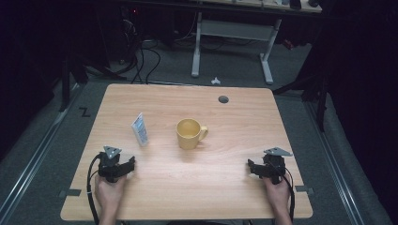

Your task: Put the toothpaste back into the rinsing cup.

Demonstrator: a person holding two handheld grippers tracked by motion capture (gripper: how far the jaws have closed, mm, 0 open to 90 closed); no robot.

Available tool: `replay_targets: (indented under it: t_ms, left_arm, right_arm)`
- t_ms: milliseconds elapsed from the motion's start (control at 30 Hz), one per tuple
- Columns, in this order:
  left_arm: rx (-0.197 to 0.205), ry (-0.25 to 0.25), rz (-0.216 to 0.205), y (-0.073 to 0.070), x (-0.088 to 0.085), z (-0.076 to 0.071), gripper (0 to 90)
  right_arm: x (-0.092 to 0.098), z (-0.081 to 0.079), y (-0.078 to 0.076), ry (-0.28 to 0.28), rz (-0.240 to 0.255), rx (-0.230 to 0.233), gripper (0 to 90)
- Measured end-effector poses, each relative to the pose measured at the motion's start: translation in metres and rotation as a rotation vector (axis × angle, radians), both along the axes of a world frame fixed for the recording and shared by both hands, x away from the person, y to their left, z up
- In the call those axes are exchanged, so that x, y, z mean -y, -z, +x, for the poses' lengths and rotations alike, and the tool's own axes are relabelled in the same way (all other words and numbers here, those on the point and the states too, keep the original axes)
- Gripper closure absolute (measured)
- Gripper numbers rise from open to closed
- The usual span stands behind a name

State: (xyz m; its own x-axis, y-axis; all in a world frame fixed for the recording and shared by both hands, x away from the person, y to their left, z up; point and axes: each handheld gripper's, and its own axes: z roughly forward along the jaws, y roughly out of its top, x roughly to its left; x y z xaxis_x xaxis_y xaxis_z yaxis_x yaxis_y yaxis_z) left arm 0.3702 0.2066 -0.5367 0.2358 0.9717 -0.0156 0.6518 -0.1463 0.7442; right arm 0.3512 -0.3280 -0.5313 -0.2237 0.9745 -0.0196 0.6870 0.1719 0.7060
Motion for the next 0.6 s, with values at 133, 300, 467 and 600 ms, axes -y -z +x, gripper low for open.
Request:
replay_targets:
  t_ms: [133,300,467,600]
  left_arm:
    - [0.0,0.001,0.001,0.0,0.0001,0.0,29.6]
    - [-0.002,0.003,-0.001,0.0,-0.0001,0.0001,29.5]
    - [-0.002,0.004,-0.001,-0.0001,-0.0001,0.0001,29.4]
    - [-0.002,0.003,-0.001,0.0,-0.0001,0.0002,29.4]
  right_arm:
    - [0.0,0.0,0.0,0.0,0.0,0.0,14.8]
    - [0.0,0.0,0.0,0.0,0.0,0.0,14.8]
    - [0.0,0.0,0.0,0.0,0.0,0.0,14.8]
    - [0.0,0.0001,0.0,0.001,0.0,0.0,14.8]
